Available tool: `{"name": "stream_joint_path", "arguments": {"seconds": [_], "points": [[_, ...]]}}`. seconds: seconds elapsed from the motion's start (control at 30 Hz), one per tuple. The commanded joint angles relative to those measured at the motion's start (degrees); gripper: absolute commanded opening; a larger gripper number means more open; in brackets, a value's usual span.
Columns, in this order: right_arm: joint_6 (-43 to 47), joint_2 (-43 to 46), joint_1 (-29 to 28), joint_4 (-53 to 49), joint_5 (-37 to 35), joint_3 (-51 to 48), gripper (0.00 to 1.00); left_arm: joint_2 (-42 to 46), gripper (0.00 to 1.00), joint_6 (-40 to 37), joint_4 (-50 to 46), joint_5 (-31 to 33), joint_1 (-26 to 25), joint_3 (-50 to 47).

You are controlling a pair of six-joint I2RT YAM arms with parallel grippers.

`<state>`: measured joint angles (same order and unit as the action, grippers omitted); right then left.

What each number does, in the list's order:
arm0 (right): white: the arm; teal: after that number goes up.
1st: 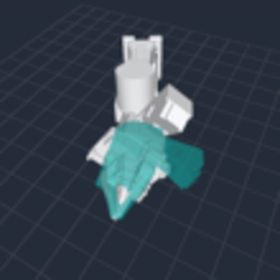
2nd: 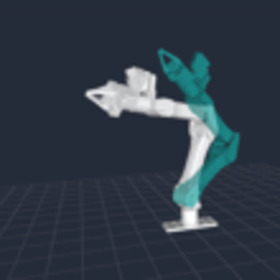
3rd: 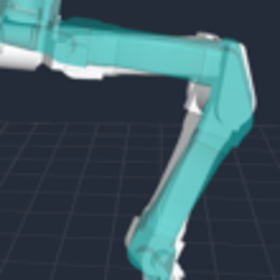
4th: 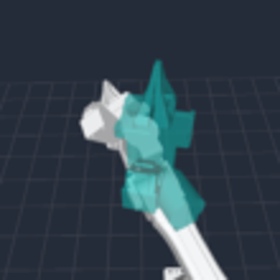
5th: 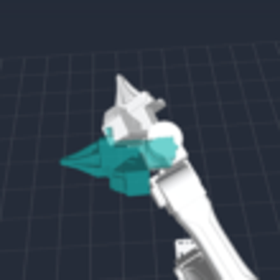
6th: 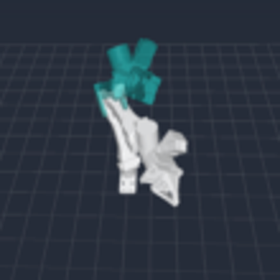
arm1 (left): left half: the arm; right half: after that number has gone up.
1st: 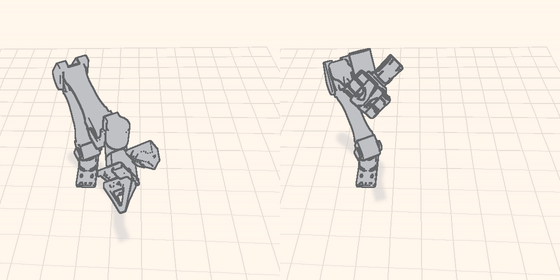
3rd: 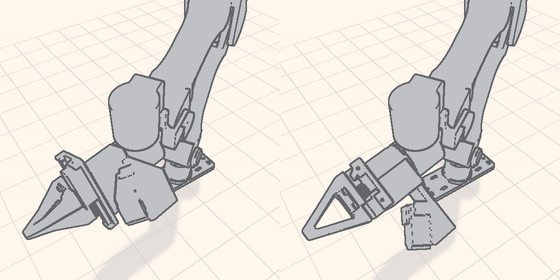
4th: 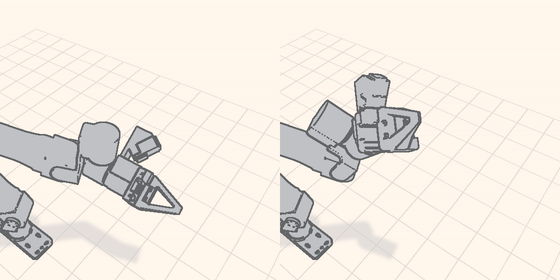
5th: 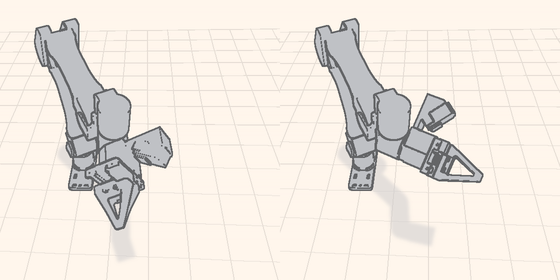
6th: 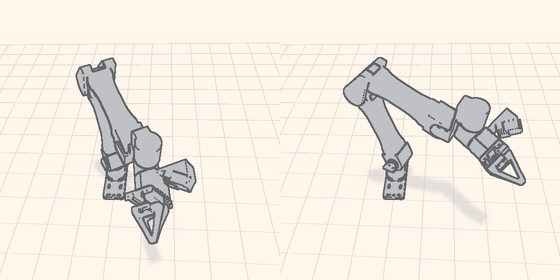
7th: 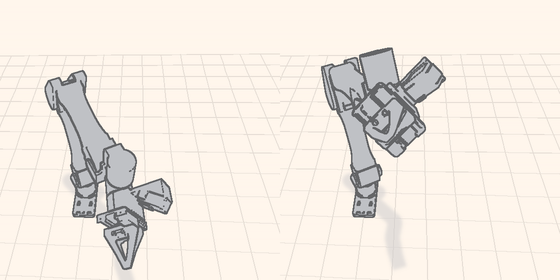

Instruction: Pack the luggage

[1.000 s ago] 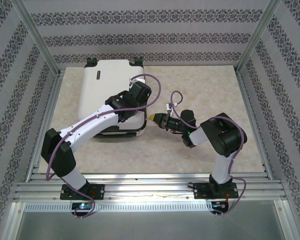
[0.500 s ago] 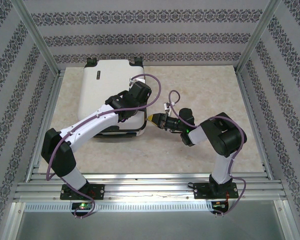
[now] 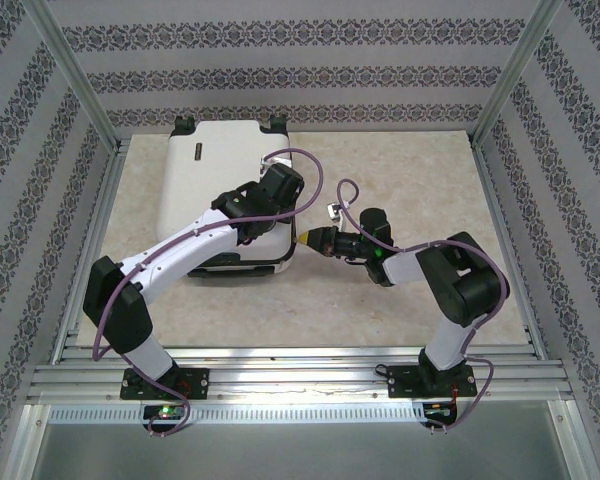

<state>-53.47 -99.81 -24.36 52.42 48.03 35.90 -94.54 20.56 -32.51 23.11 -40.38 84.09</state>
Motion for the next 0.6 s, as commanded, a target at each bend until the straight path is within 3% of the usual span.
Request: {"name": "stream_joint_path", "arguments": {"seconds": [0.0,0.33,0.57], "points": [[11.4,6.4,-0.8,-9.1,7.2,-0.1,0.00,-5.6,0.58,2.2,-10.5,-5.0,0.7,-2.7],[31.1,15.8,-6.4,-30.8,0.7,-0.4,0.00,-7.9,0.57,3.9,-8.2,-6.3,1.8,-2.9],[34.6,18.5,-9.8,-30.1,2.0,-2.4,0.00,-8.9,0.57,4.8,-6.8,-7.1,2.1,-2.8]]}}
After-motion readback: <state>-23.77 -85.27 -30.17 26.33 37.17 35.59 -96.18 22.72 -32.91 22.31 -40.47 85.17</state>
